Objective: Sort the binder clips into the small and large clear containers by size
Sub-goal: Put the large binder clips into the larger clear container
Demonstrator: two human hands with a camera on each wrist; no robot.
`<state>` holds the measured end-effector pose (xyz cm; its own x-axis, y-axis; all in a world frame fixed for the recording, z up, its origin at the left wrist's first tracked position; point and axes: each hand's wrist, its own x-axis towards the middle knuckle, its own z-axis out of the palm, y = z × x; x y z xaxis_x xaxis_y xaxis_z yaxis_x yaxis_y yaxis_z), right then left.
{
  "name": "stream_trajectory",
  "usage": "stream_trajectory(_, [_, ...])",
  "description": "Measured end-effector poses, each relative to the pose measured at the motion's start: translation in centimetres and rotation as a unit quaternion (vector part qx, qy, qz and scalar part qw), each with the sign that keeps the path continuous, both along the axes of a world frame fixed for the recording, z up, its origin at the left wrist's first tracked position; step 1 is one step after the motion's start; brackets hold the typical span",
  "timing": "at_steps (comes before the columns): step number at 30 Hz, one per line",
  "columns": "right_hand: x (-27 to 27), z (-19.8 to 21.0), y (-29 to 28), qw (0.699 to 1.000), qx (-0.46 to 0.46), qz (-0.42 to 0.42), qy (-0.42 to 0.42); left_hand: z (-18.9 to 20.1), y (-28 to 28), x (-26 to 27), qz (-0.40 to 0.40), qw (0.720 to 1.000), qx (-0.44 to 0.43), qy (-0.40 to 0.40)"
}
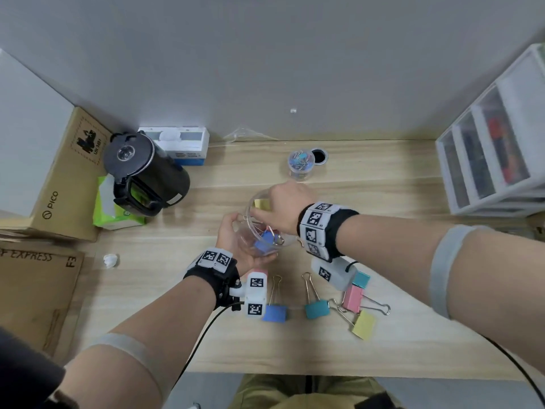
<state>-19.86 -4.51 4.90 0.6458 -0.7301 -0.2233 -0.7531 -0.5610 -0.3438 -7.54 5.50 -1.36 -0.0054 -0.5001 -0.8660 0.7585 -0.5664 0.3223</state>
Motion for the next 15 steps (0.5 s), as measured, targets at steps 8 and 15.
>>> stream_trajectory(8, [0.3, -1.4, 0.7, 0.999, -0.037, 0.008, 0.023, -0.6, 0.2, 0.1, -0.013, 1.0, 0.004, 0.025])
stream_trajectory(15, [-2.1, -2.2, -2.4, 0.995, -0.03, -0.061, -0.066, -1.1, 1.3, 1.5, 0.011, 1.0, 0.01, 0.016])
